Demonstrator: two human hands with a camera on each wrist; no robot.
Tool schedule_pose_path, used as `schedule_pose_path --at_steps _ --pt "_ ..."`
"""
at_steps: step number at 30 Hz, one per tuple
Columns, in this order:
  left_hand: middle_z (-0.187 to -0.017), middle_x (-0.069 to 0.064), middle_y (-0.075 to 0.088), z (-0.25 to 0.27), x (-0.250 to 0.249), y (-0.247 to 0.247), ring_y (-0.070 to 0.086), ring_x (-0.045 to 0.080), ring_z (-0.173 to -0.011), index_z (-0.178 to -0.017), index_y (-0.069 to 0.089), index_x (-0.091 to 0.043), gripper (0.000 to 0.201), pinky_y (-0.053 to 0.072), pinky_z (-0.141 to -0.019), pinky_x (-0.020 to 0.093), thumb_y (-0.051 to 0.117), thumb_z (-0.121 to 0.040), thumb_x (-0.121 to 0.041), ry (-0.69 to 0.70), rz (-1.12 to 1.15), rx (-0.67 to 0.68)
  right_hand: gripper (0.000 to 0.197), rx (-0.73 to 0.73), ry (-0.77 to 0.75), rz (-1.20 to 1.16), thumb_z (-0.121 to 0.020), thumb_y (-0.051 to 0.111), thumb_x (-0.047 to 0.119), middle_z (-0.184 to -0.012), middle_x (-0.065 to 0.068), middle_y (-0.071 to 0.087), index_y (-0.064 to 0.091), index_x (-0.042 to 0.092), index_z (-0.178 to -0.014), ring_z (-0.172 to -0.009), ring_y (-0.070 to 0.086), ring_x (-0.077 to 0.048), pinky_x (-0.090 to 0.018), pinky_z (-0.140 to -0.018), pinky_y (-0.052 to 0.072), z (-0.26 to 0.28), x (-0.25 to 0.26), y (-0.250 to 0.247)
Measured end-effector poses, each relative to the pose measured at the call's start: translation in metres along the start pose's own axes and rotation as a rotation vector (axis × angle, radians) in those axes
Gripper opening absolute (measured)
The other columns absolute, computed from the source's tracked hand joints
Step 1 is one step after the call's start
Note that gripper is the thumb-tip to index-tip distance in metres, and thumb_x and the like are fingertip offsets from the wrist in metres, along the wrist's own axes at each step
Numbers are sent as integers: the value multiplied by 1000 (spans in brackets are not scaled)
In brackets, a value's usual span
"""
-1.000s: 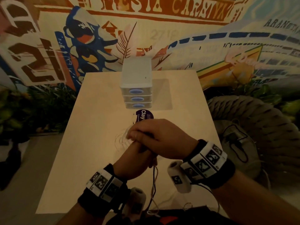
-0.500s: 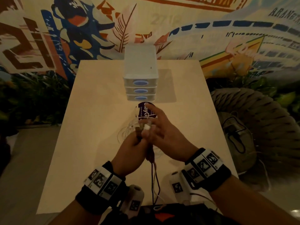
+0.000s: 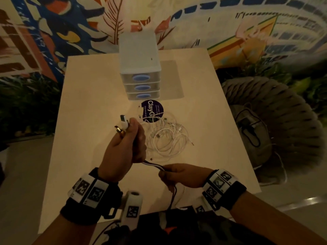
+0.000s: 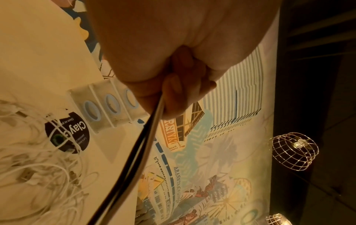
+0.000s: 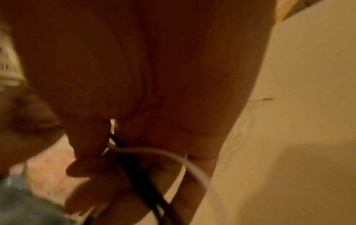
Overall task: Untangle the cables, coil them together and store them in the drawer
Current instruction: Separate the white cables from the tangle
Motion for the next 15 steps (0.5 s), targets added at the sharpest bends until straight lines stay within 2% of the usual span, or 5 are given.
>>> schedule_pose_path --at_steps 3,5,9,12,15 --pt "-54 -5 23 3 4 -12 14 10 -43 -72 31 -16 67 14 -45 28 69 -76 -71 -33 15 -37 44 18 188 194 -101 49 55 -104 0 73 72 18 -99 -102 65 -13 -37 -107 47 12 -48 0" --pt "-53 -5 23 7 6 -18 14 9 -43 -71 35 -17 62 16 -45 27 65 -80 -70 -36 13 -61 44 35 243 290 -88 61 62 -116 8 72 73 27 -112 -112 63 -10 -37 -110 45 16 -62 -4" --pt "-52 -4 22 17 7 -31 14 9 -42 -69 41 -18 44 14 -45 27 42 -96 -52 -43 28 -170 32 -73 231 280 -87 73 41 -111 12 72 67 36 -118 -104 67 -8 -34 -101 51 8 -50 -35" --pt "-51 -4 22 25 10 -39 14 9 -41 -67 41 -18 42 12 -46 27 39 -96 -49 -54 57 -222 18 -359 149 421 -94 66 37 -99 10 71 70 30 -110 -89 68 -11 -35 -91 55 -5 -25 -83" --pt "-52 -4 21 31 15 -50 12 10 -42 -68 41 -19 44 12 -45 27 44 -96 -52 -56 65 -239 8 -583 49 466 -95 65 30 -96 6 70 70 28 -100 -85 66 -14 -38 -88 54 -19 2 -119"
Point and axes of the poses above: each hand's wrist, its own z-axis away from the middle knuckle, its own y-axis out of the palm, x = y × z, the point moved 9 cm from there along -z, towards the middle knuckle
